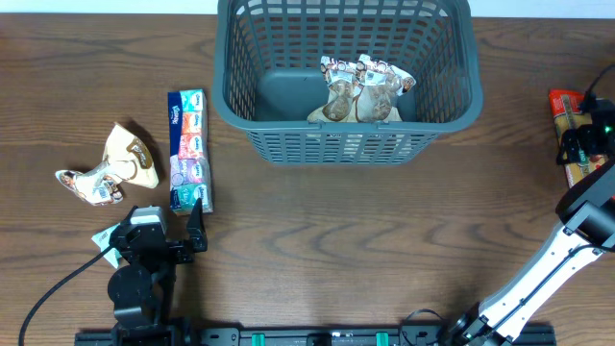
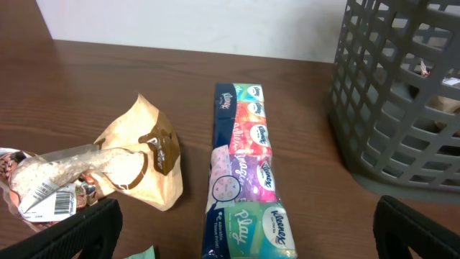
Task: Pack container
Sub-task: 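Move the right gripper down onto the San Remo spaghetti packet, then close the right gripper on the spaghetti packet and lift it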
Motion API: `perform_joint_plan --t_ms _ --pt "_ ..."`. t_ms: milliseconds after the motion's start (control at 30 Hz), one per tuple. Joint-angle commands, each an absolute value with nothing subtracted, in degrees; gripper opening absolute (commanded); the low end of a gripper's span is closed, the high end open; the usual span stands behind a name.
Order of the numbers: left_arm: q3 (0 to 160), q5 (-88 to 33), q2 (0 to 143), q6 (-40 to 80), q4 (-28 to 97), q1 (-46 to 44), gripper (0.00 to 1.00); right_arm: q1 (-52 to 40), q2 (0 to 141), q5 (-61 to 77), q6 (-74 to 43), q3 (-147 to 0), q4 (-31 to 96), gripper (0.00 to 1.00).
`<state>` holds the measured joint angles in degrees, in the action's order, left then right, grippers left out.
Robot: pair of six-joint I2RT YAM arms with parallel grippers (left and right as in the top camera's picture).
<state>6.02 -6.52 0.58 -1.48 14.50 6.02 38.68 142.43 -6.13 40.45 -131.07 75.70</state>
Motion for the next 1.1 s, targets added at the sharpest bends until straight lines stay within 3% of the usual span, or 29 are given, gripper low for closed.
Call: perform_joint_plan --t_ms 0,1067 --pt "4.60 -7.07 0.23 -1.39 14.70 6.31 0.99 39.66 142.41 -5.50 41.56 -131.31 74.78 0.99" --pt "4.60 -7.09 0.23 -1.39 14.70 6.31 0.99 41.32 148.09 -1.28 40.53 -131.00 73.14 0.99"
